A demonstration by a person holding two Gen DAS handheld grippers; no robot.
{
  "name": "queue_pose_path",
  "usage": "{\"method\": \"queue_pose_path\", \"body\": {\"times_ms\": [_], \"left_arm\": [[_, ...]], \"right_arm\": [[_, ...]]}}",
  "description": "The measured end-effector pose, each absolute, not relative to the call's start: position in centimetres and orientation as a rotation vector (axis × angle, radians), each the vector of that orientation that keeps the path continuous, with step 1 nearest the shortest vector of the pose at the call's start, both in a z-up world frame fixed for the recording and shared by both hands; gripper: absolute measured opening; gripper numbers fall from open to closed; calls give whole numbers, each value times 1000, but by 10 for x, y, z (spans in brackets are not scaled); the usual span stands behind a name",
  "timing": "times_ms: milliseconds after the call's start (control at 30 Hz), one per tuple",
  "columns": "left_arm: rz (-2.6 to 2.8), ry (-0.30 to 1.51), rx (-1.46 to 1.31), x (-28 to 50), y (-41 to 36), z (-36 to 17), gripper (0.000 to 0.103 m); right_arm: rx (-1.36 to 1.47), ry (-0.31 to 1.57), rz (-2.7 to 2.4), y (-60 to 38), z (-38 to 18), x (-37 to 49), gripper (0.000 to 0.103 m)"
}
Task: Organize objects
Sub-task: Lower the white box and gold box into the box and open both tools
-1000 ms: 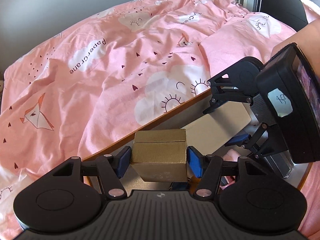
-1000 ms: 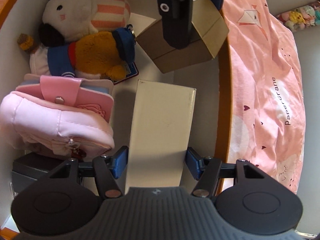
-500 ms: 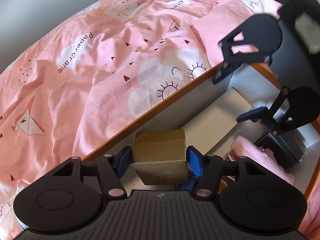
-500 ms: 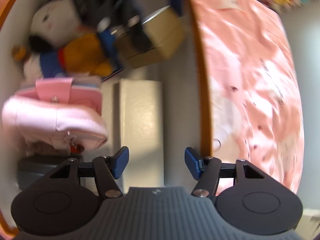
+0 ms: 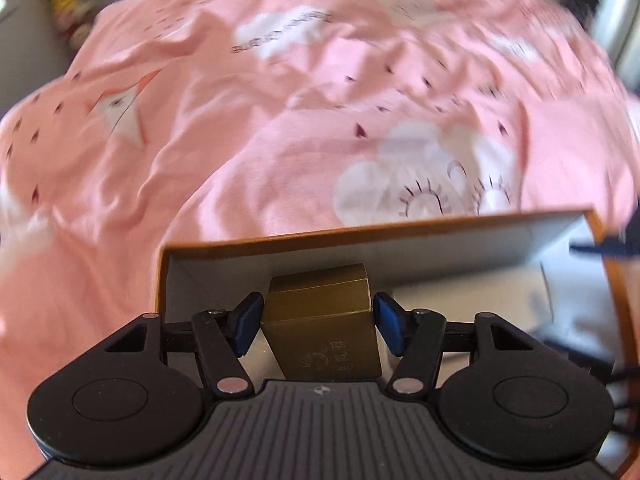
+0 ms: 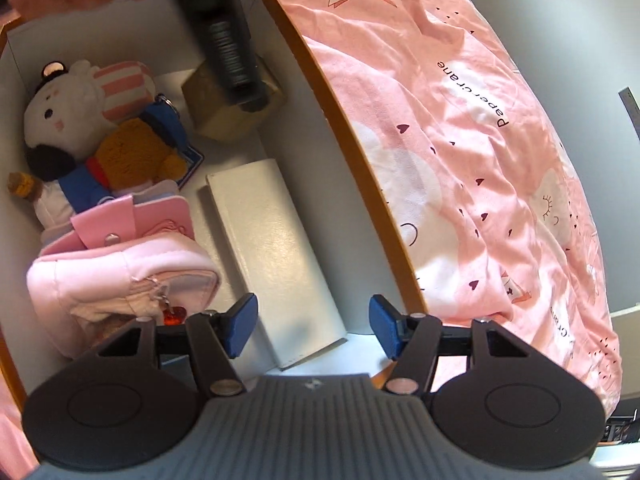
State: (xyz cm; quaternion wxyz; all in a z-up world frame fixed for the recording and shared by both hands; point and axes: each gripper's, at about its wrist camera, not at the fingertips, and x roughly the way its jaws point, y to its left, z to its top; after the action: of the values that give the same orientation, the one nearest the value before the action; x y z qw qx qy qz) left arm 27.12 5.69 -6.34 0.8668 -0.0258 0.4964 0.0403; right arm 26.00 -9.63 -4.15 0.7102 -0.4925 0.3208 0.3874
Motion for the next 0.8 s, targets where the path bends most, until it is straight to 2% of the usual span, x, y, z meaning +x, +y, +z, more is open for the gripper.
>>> {"method": "queue_pose_path", "body": {"times_ms": [100,333,533,733,800], "left_arm": [[126,1012,-116,268,58,-68,69],[164,1002,-8,268,40,-82,69],[68,1128,-114,272,45,-89,72],[13,1160,-172,268,58,-81,72],[-11,1190,-189,267,64,-76,64]], "right_arm": [[-1083,708,871,-99,-44,254,63],[-1080,720,836,-100,-50,254,63],[-1080,739,814,-100,-56,254,63],[-1081,734,821,-102,-56,249,63],[-1085,730,820,-103,-56,248,63]]}}
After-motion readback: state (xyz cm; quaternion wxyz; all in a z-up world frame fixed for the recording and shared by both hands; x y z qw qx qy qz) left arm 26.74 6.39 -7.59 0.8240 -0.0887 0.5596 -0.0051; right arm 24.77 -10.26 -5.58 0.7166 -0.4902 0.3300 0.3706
